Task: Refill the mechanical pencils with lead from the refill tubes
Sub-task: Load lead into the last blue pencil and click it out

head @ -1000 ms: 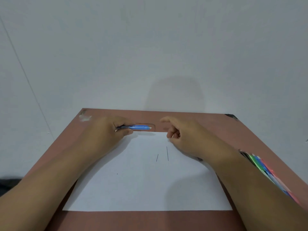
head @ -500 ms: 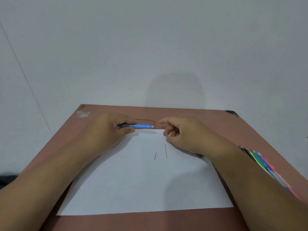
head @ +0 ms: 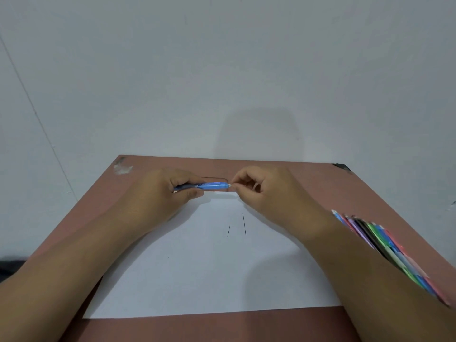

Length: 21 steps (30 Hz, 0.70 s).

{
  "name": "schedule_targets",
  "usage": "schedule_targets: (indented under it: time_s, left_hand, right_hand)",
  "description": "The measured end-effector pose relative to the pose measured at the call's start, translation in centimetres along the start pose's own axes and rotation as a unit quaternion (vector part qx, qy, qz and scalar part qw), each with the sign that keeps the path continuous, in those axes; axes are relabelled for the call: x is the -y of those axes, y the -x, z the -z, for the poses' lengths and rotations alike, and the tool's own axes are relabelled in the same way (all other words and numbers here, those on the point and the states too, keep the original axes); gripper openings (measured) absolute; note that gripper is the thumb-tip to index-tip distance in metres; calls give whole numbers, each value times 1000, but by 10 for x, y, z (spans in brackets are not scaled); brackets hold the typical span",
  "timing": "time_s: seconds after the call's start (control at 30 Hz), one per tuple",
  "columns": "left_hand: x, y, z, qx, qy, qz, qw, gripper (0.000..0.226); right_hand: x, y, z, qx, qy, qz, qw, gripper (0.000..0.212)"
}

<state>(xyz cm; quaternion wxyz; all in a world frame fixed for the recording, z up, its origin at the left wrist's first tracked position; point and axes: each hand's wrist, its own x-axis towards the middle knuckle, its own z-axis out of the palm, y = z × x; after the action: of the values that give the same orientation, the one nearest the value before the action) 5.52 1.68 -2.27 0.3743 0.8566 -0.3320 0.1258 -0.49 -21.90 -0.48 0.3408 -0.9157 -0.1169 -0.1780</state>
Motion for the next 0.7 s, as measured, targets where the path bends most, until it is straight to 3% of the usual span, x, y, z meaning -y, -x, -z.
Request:
schedule_targets:
  time_s: [0.07,0.2,0.4,0.7]
  left_hand:
    - [0,0,0,-2,-2,1,1000,20]
    - [-1,0,0,7,9,-10,1000,37]
    - [-3,0,0,3,9,-12,1000,39]
    - [1,0,1,5,7,-1,1000,31]
  right_hand:
    - [0,0,0,-3,-1,-2,1000,12]
    - [2,0,1,2,7,-4,1000,12]
    - [4,1,16,-3,9,-31,999,12]
    - [-2,3,28,143,121,-120,975,13]
